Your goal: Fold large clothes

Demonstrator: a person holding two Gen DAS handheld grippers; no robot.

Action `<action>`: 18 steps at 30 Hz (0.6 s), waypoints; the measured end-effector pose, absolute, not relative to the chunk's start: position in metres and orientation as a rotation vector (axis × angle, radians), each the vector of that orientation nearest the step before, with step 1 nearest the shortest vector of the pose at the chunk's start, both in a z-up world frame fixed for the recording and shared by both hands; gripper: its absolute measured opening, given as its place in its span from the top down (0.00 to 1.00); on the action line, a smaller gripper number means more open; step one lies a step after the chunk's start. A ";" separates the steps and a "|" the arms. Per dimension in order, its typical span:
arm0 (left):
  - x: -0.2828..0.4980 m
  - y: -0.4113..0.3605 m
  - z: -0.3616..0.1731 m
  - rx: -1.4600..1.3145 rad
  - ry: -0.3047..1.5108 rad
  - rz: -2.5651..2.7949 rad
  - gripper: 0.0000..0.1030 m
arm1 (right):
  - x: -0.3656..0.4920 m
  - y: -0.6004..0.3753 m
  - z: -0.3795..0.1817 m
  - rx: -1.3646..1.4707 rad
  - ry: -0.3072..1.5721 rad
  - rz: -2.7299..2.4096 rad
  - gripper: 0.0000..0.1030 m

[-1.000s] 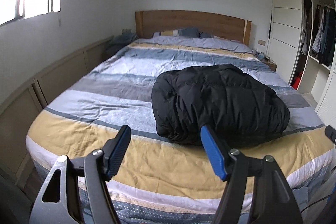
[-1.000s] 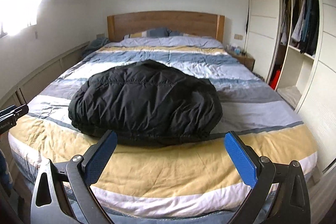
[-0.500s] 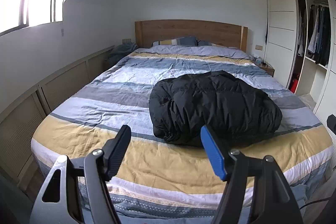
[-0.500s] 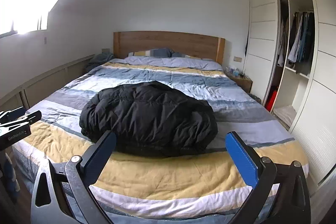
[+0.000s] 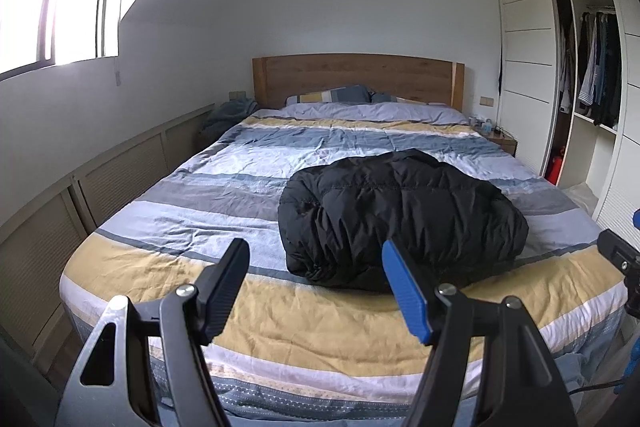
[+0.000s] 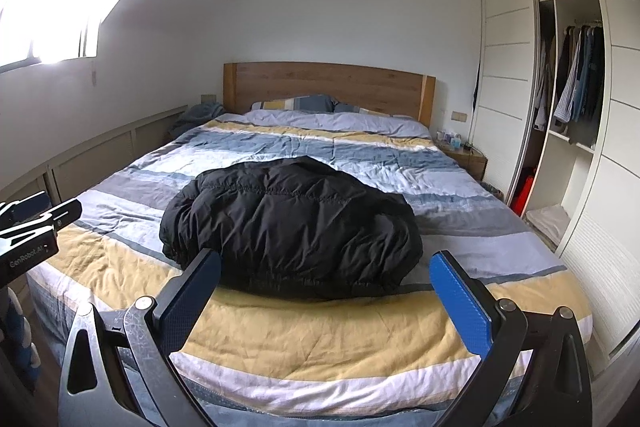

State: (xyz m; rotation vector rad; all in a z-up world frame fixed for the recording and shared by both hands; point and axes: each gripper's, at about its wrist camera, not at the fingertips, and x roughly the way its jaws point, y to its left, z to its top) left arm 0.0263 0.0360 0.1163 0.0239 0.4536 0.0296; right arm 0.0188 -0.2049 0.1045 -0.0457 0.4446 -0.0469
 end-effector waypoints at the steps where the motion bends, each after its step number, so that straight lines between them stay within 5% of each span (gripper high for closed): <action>1: 0.026 0.036 0.116 0.028 0.454 0.030 0.34 | 0.019 -0.206 0.104 -0.042 0.448 -0.046 0.01; 18: 0.029 0.030 0.109 0.043 0.452 0.030 0.33 | 0.019 -0.208 0.103 -0.045 0.446 -0.052 0.01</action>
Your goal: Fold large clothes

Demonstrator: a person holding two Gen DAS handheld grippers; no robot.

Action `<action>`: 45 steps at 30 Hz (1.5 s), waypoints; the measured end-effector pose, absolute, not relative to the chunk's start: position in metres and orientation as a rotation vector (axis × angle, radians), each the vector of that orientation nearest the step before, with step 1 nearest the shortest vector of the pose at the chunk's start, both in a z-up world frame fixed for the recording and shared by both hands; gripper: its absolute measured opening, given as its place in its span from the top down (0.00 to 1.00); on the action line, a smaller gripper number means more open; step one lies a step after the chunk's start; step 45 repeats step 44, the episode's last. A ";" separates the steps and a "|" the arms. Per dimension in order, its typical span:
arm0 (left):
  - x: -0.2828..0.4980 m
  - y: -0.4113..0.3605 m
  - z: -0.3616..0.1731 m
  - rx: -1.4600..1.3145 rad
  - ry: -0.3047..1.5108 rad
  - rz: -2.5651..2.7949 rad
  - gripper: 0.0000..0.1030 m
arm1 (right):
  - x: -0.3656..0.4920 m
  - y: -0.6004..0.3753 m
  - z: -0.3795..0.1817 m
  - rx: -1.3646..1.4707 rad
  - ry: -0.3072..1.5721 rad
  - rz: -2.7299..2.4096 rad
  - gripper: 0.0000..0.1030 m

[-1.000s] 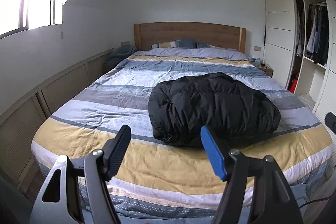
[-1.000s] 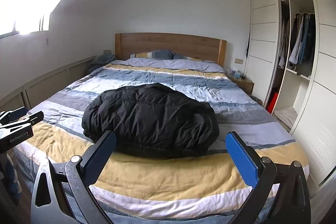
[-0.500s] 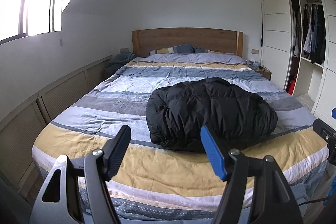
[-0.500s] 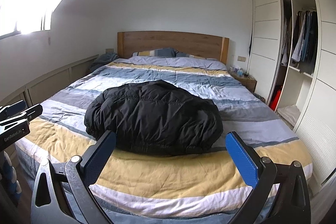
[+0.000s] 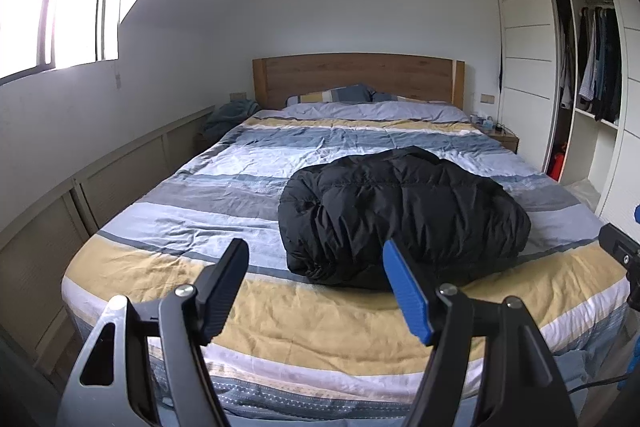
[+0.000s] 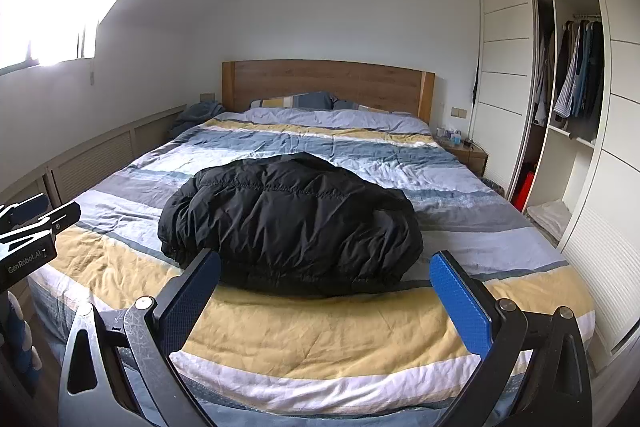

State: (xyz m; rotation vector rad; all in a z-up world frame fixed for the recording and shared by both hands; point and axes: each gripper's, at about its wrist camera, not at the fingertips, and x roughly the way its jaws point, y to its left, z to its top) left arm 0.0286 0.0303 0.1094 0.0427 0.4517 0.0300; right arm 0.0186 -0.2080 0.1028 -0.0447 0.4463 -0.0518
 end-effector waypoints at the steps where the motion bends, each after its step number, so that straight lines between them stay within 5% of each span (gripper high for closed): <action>1: 0.029 0.029 0.108 0.043 0.454 0.023 0.33 | 0.019 -0.208 0.103 -0.043 0.448 -0.050 0.01; 45: 0.053 0.036 0.082 0.027 0.531 -0.060 0.33 | 0.051 -0.246 0.057 -0.027 0.580 -0.127 0.01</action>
